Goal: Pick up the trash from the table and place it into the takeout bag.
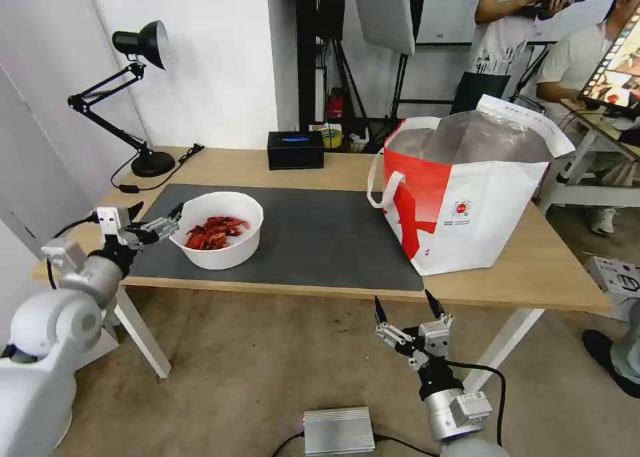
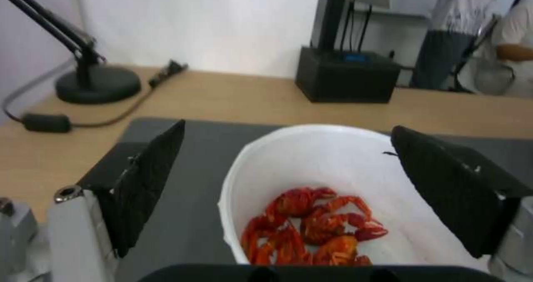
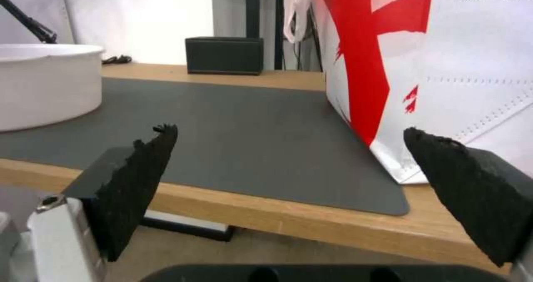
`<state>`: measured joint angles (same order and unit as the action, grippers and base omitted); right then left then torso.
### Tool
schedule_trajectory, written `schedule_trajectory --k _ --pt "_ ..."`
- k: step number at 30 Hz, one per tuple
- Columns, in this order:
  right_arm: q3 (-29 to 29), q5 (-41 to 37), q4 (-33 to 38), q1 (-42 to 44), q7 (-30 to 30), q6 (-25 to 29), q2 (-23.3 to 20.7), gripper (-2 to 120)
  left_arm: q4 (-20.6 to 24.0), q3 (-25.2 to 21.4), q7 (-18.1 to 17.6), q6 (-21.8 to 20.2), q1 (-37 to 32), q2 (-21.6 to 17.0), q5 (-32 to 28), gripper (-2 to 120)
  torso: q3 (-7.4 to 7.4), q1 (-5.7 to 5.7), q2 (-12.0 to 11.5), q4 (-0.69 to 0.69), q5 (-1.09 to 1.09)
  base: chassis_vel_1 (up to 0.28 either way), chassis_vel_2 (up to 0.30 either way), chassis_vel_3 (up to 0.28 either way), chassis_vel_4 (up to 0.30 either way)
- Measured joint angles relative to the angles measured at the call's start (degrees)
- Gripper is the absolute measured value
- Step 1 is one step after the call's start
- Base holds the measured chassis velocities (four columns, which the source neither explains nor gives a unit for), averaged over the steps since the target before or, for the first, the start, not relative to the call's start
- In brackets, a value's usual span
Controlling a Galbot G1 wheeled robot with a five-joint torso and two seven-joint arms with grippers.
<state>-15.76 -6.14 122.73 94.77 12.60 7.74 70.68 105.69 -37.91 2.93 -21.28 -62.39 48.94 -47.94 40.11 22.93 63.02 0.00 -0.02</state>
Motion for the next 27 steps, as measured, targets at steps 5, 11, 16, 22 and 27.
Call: schedule_trajectory --k 5,11,16,22,27 --pt "0.0 0.0 0.0 0.0 0.0 0.0 0.0 100 -1.5 3.3 -1.7 -5.5 3.5 -3.5 -3.6 100 0.0 0.0 0.0 0.0 0.01 0.0 0.0 0.0 0.0" --pt "0.0 0.0 0.0 0.0 0.0 0.0 0.0 100 -3.0 6.5 -2.3 -14.5 8.3 -6.9 -6.2 100 0.0 0.0 0.0 0.0 0.02 0.0 0.0 0.0 0.0" --pt "0.0 0.0 0.0 0.0 0.0 0.0 0.0 100 -5.5 9.4 -2.4 -16.0 11.9 -8.2 -6.8 100 0.0 -0.01 0.0 0.0 0.01 0.0 0.0 0.0 0.0" --pt "0.0 0.0 0.0 0.0 0.0 0.0 0.0 100 -9.8 13.7 -2.6 -17.4 17.0 -8.6 -7.4 100 0.0 -0.01 0.0 0.0 0.02 0.0 0.0 0.0 0.0" --pt "0.0 0.0 0.0 0.0 0.0 0.0 0.0 100 -14.0 16.9 -2.4 -17.3 20.1 -8.2 -7.3 100 0.0 -0.01 0.0 0.0 0.02 0.0 0.0 0.0 0.0"
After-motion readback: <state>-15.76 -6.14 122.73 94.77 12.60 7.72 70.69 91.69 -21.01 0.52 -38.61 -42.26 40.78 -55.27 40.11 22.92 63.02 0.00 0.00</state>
